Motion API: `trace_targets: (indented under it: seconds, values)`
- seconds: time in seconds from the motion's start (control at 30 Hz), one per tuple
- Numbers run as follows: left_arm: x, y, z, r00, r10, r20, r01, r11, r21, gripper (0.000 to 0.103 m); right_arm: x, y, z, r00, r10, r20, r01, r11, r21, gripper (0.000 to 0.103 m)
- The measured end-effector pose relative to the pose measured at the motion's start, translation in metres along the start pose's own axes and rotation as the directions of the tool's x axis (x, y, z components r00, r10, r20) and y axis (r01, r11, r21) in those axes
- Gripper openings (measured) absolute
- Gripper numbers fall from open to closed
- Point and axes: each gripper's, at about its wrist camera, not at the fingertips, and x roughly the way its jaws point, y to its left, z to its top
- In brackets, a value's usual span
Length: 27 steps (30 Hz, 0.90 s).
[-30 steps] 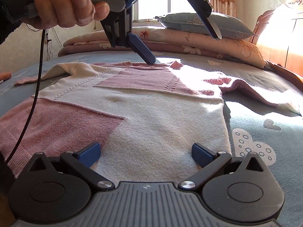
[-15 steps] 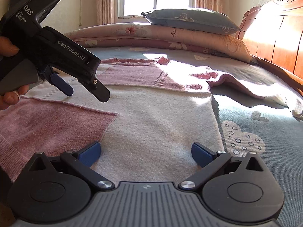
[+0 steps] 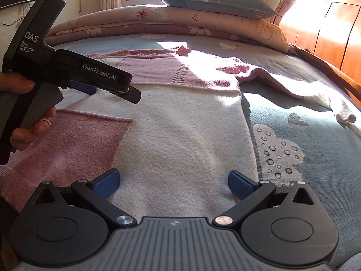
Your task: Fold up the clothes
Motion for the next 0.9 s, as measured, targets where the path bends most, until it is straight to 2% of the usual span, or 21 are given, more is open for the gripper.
trace_targets:
  seconds: [0.1, 0.27, 0.43, 0.83, 0.9]
  values:
    - [0.005, 0.002, -0.005, 0.999, -0.035, 0.017, 0.034, 0.999, 0.037, 0.102, 0.001, 0.001, 0.004, 1.0, -0.009, -0.028, 0.009, 1.0, 0.002, 0.103]
    - [0.005, -0.002, -0.01, 0.999, -0.03, 0.026, 0.027, 0.994, 0.107, 0.102, 0.008, 0.002, 0.018, 0.994, -0.02, -0.107, 0.022, 1.0, 0.018, 0.103]
    - [0.003, -0.001, -0.011, 0.999, -0.036, 0.021, 0.034, 0.993, 0.109, 0.102, 0.013, 0.007, 0.029, 0.984, -0.043, -0.173, 0.048, 0.999, 0.024, 0.103]
    - [0.0, 0.014, -0.007, 0.995, -0.1, 0.03, 0.1, 0.995, 0.021, 0.102, 0.009, 0.006, 0.022, 0.992, -0.035, -0.124, 0.038, 0.999, 0.022, 0.103]
    - [0.0, 0.016, -0.006, 0.993, -0.112, 0.031, 0.112, 0.994, 0.005, 0.102, 0.009, 0.006, 0.026, 0.989, -0.044, -0.14, 0.048, 0.999, 0.023, 0.103]
